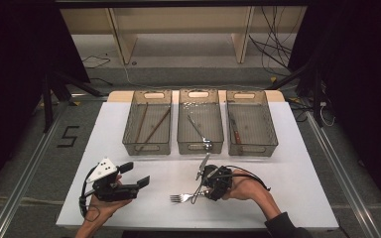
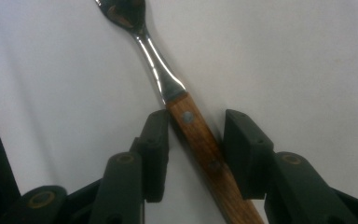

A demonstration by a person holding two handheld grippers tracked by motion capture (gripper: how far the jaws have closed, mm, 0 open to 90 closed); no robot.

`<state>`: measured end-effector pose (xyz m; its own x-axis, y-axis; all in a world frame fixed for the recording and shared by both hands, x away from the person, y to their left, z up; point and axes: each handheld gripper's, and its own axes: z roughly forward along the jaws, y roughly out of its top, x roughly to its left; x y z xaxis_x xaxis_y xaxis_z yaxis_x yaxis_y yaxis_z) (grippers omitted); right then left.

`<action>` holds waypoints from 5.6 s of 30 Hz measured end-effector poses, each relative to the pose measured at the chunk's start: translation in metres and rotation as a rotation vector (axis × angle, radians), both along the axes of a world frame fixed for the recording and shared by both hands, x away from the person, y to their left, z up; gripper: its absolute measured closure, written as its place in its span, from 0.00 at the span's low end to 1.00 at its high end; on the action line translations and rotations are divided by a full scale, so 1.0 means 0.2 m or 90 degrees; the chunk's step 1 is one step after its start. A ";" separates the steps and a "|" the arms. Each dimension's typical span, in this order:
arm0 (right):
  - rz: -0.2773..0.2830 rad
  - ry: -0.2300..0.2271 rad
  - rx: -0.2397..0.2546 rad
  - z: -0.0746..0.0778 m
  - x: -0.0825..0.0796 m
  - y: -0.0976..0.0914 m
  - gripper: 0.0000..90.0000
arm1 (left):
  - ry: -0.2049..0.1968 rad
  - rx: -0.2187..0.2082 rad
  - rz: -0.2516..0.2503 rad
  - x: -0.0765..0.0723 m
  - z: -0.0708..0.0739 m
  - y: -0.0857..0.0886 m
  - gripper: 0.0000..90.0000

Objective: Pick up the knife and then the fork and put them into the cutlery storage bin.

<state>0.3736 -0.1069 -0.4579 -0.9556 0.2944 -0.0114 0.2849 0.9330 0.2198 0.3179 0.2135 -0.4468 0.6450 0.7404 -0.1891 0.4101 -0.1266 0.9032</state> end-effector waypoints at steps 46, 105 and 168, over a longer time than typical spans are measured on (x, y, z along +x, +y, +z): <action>-0.021 -0.043 0.047 0.12 0.01 -0.06 0.86 | -0.001 0.000 0.002 0.00 0.00 0.00 0.19; -0.357 -0.143 0.270 0.46 0.34 -0.62 0.86 | -0.001 -0.012 0.010 0.00 0.00 0.01 0.19; -0.568 -0.068 0.235 0.30 0.72 -0.70 0.74 | 0.000 -0.013 0.010 0.00 0.00 0.01 0.19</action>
<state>0.5179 -0.2464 -0.3979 -0.3784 0.9128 0.1536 0.8158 0.2505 0.5213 0.3187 0.2156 -0.4465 0.6336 0.7462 -0.2041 0.4119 -0.1021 0.9055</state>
